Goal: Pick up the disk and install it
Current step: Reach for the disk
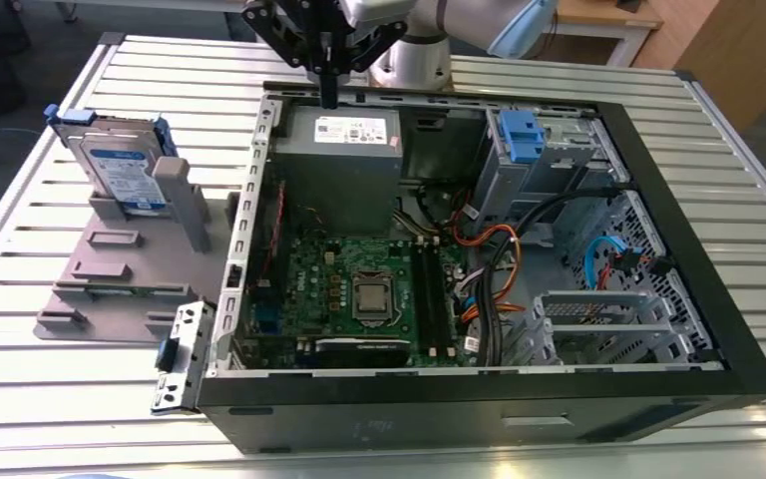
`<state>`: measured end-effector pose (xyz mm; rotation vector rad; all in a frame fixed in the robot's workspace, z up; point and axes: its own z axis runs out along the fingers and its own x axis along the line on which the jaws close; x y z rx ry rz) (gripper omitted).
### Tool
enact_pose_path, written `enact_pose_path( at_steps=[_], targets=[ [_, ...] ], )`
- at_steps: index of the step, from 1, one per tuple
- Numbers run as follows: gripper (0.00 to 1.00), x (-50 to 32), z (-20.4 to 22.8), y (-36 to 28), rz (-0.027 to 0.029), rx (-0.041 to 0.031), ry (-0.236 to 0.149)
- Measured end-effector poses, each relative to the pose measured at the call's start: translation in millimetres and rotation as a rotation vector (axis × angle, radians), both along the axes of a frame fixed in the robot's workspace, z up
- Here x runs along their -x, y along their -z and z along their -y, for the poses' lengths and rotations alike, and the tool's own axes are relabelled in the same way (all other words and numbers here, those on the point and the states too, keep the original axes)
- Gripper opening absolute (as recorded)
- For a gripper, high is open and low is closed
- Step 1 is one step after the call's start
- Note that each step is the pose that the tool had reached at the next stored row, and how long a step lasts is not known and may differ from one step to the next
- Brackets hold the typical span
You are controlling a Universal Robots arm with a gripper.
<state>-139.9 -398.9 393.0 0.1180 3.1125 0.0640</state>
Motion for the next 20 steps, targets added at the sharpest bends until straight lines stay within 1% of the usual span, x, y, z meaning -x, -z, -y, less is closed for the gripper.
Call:
enact_pose_path(
  at_steps=[7, 9, 20],
  targets=[
    [0.11, 1.5, 0.0, 0.0, 0.0, 0.0, 0.0],
    [0.11, 3.7, 0.0, 0.1, 0.0, 0.0003, 0.0],
    [0.11, 5.7, 0.0, 0.1, 0.0001, 0.0003, 0.0]
  ],
)
